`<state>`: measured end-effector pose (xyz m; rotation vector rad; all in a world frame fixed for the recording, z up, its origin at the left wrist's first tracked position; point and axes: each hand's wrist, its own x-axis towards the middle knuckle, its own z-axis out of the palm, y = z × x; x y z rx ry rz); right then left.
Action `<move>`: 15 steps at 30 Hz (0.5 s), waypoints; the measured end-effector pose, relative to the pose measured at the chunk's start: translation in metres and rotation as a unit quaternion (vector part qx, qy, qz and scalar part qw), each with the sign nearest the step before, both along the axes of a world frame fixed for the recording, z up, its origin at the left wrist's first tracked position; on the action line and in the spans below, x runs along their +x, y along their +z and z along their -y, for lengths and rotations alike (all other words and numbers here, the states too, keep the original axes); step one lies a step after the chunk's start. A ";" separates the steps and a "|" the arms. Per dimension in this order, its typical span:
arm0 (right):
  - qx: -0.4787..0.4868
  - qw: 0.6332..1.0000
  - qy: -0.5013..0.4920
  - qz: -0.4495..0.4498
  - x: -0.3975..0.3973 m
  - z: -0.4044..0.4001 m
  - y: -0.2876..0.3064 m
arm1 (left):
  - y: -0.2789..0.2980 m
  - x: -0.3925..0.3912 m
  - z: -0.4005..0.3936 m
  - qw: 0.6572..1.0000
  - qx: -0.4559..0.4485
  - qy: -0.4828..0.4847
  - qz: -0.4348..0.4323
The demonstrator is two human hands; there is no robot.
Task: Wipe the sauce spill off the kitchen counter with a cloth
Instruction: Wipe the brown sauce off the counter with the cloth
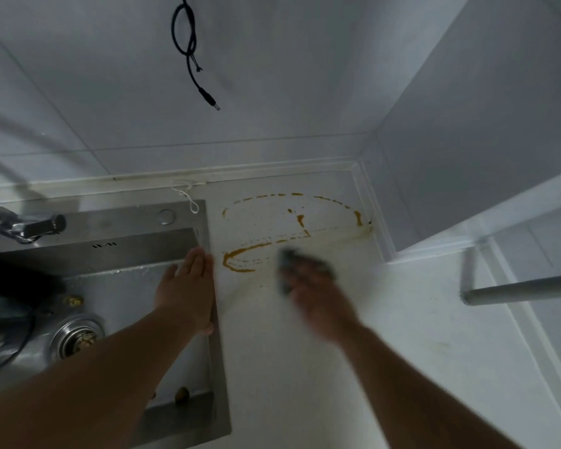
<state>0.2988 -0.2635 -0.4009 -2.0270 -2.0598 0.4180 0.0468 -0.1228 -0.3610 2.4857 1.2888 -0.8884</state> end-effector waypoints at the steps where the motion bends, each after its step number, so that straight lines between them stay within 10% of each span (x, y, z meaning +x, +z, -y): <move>1: -0.011 0.991 -0.134 -0.020 0.032 -0.009 0.002 | 0.000 0.000 0.000 1.000 -0.001 0.004 0.001; 4: -0.130 0.881 -0.453 -0.040 0.049 -0.044 0.008 | 0.000 0.001 -0.001 1.000 -0.008 0.007 -0.004; 9: -0.072 0.980 -0.185 0.001 -0.125 -0.046 -0.007 | -0.004 -0.004 -0.001 1.000 -0.003 -0.006 0.005; 13: -0.021 0.994 0.104 0.008 -0.070 -0.020 -0.006 | -0.007 -0.008 -0.004 1.000 -0.016 -0.006 0.021; 15: -0.005 1.000 -0.022 0.022 -0.005 -0.025 -0.006 | -0.009 -0.011 -0.005 1.000 -0.016 0.000 0.027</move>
